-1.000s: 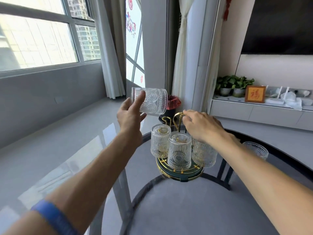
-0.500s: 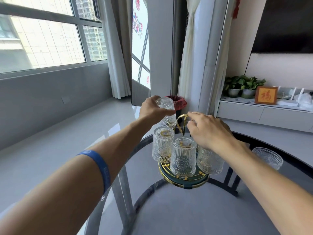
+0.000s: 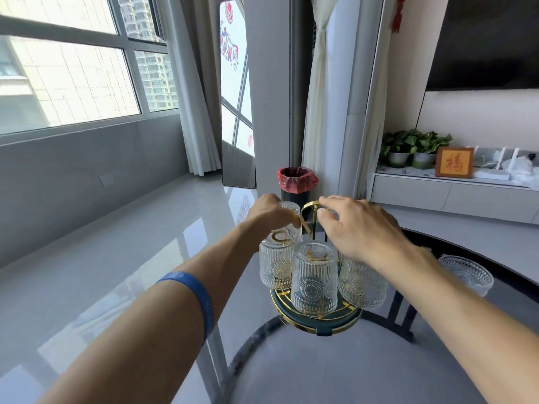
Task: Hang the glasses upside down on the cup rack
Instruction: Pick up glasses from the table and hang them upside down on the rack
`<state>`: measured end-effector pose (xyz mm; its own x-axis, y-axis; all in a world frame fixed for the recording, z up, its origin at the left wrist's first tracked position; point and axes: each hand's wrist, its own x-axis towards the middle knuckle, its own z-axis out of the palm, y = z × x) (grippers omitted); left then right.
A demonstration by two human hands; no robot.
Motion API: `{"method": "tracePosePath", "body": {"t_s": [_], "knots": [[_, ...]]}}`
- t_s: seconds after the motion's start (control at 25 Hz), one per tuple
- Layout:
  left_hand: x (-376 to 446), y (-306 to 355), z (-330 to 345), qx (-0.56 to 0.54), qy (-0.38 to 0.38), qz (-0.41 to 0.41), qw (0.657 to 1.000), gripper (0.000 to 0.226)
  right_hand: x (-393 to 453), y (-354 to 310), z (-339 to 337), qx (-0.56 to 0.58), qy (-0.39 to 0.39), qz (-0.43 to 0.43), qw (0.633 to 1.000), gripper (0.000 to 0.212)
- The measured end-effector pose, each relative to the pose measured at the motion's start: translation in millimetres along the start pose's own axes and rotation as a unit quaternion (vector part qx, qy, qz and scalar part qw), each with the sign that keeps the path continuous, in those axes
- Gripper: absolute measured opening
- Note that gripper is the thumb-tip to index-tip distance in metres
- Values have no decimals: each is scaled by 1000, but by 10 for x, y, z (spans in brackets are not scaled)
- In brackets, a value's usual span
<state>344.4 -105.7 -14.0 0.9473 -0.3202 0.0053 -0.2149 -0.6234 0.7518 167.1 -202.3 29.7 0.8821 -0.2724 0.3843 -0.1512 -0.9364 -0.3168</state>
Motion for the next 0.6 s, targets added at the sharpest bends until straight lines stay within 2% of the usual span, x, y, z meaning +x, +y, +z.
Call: {"method": "tracePosePath", "body": {"t_s": [0.2, 0.32, 0.36, 0.48, 0.6], "knots": [[-164, 118, -102, 34, -10, 43, 998, 82, 16, 20, 97, -14, -6, 3, 1000, 47], [-512, 273, -325, -8, 28, 112, 993, 77, -9, 95, 71, 32, -59, 3, 998, 54], [-667, 309, -381, -21, 45, 139, 989, 74, -87, 136, 53, 59, -48, 5, 997, 53], [-1224, 370, -382, -16, 72, 215, 974, 69, -539, 332, -25, 118, 72, 25, 990, 49], [-1735, 452, -111, -68, -3, 213, 975, 66, -1172, 755, -156, 112, 118, 94, 982, 46]]}}
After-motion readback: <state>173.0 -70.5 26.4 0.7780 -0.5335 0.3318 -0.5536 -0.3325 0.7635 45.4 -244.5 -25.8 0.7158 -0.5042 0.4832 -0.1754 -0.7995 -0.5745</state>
